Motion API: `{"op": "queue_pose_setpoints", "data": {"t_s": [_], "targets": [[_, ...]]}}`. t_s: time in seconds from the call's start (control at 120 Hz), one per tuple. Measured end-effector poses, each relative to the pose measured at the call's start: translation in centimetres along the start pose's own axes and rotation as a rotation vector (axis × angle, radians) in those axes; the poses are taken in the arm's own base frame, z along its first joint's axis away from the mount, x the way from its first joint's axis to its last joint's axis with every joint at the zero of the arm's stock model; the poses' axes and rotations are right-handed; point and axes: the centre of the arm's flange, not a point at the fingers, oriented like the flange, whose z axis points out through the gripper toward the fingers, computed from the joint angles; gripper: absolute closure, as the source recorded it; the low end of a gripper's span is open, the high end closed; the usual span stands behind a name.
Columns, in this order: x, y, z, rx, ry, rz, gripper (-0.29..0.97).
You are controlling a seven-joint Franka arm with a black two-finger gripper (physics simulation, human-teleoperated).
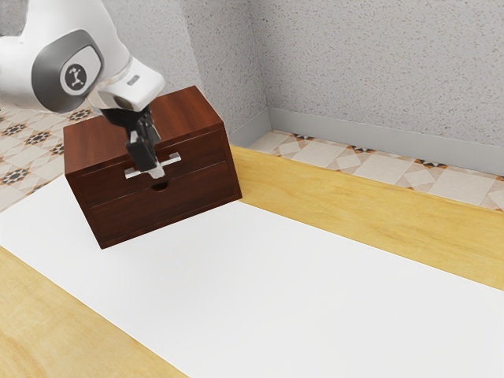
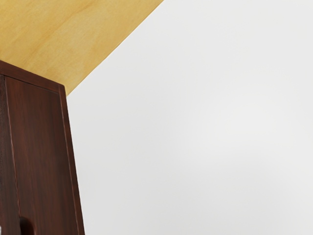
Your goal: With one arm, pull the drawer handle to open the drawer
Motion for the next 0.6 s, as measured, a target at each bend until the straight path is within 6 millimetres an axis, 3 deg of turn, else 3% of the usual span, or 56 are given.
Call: {"op": "queue_pose_setpoints", "data": {"t_s": [0.167, 0.308, 0.517, 0.6], "targets": [[-1.6, -1.5, -0.4, 0.071, 0.020, -0.022, 0.01], [-2.3, -3.0, 2.1, 0.076, 0.002, -0.054, 0.04], [1.9, -0.8, 4.2, 0.076, -0.003, -0.002, 0.20], [1.9, -0.9, 4.4, 0.094, -0.020, -0.005, 0.22]]}}
